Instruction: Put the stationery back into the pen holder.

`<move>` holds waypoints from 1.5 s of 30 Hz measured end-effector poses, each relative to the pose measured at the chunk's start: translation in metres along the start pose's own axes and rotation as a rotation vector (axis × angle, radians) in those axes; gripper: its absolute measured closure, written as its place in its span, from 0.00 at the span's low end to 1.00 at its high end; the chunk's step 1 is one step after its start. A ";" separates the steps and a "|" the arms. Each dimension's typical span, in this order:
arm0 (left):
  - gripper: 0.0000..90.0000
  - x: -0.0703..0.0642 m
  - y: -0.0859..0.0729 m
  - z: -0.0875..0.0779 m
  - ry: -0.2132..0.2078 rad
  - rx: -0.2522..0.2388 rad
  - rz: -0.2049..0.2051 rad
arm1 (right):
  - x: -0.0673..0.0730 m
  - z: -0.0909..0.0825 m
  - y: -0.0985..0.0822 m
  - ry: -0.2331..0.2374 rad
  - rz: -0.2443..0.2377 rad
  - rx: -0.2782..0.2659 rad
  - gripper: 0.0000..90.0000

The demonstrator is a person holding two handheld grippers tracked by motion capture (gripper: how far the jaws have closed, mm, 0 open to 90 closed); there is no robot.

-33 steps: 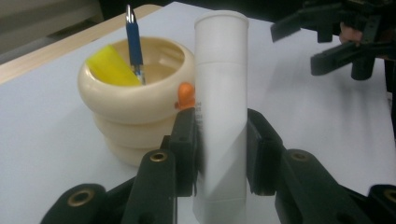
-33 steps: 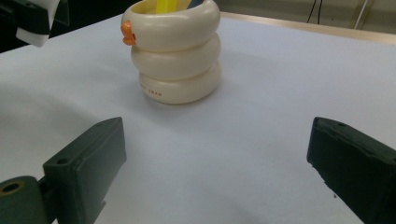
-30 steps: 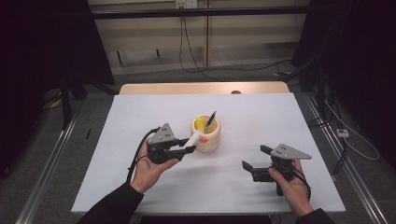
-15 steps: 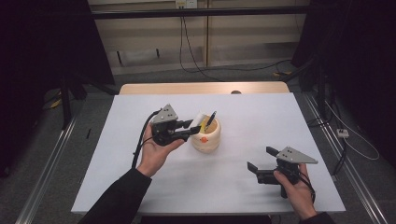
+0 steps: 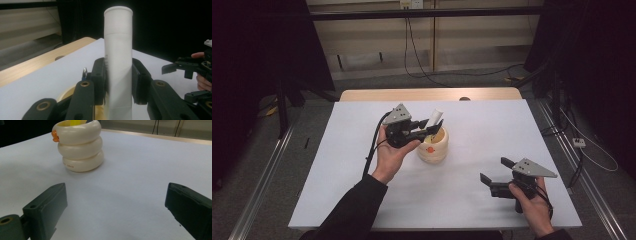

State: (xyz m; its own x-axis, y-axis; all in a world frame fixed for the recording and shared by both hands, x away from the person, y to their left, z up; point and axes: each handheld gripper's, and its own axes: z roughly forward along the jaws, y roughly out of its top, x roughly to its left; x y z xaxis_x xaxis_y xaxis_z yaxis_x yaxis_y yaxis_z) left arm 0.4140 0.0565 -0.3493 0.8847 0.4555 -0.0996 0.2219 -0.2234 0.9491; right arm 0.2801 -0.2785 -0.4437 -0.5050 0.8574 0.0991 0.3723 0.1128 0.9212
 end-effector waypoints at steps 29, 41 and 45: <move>0.78 0.014 -0.029 0.043 0.018 0.084 0.014 | 0.002 0.004 -0.002 0.030 -0.005 0.022 0.05; 0.78 0.016 -0.038 0.049 0.018 0.115 0.010 | 0.003 0.005 -0.002 0.045 -0.008 0.027 0.05; 0.77 0.019 -0.042 0.048 0.028 0.124 -0.002 | 0.004 0.005 -0.002 0.047 -0.007 0.027 0.05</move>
State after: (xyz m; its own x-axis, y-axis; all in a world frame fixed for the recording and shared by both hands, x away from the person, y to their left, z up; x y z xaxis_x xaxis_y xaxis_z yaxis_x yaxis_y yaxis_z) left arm 0.4413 0.0326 -0.4053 0.8726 0.4799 -0.0913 0.2744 -0.3269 0.9044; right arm 0.2818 -0.2727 -0.4469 -0.5436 0.8319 0.1113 0.3893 0.1324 0.9115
